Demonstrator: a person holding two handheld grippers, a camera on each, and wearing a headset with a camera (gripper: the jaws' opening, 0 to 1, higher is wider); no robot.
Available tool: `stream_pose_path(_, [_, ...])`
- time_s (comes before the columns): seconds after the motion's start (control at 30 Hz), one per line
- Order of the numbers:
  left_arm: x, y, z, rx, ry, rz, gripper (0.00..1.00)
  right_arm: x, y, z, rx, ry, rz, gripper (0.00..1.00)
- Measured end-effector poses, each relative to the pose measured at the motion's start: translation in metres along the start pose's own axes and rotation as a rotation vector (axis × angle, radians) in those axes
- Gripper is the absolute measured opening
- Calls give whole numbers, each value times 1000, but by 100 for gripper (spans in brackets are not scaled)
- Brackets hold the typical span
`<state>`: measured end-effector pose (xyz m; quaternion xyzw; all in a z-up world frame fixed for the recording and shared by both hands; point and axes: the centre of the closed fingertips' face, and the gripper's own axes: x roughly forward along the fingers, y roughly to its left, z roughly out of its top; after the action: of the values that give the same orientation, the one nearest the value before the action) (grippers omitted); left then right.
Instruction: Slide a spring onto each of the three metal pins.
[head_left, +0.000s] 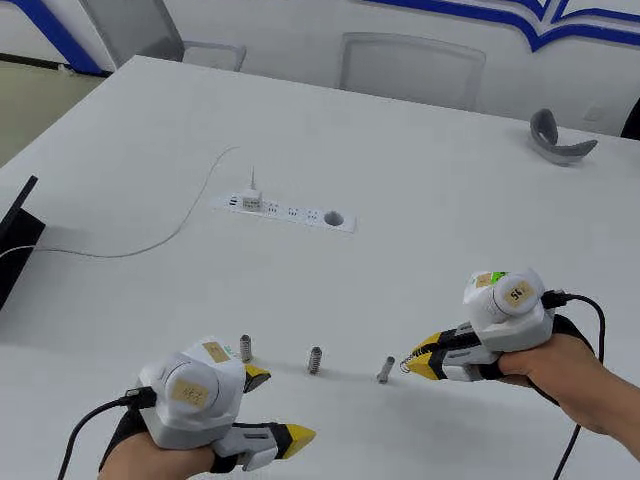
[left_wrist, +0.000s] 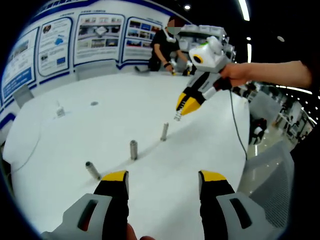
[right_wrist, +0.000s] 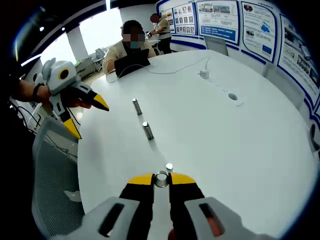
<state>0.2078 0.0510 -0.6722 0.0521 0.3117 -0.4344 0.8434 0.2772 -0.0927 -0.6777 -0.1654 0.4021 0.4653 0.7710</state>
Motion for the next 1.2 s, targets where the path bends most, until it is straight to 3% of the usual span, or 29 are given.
stream_pose_path(0.3, [-3,-5,-9,-33,9,-15,65,11,-11,0,3,17,-16,12])
stream_pose_path(0.57, [-7,-1,-16,-52,16,-7,67,21,-13,3,10,17,-12,12])
stream_pose_path(0.83, [-8,-1,-17,-64,13,-6,66,27,-11,-1,-5,47,-3,13])
stream_pose_path(1.2, [-7,-1,-16,-68,9,-7,66,31,-12,2,-4,51,1,13])
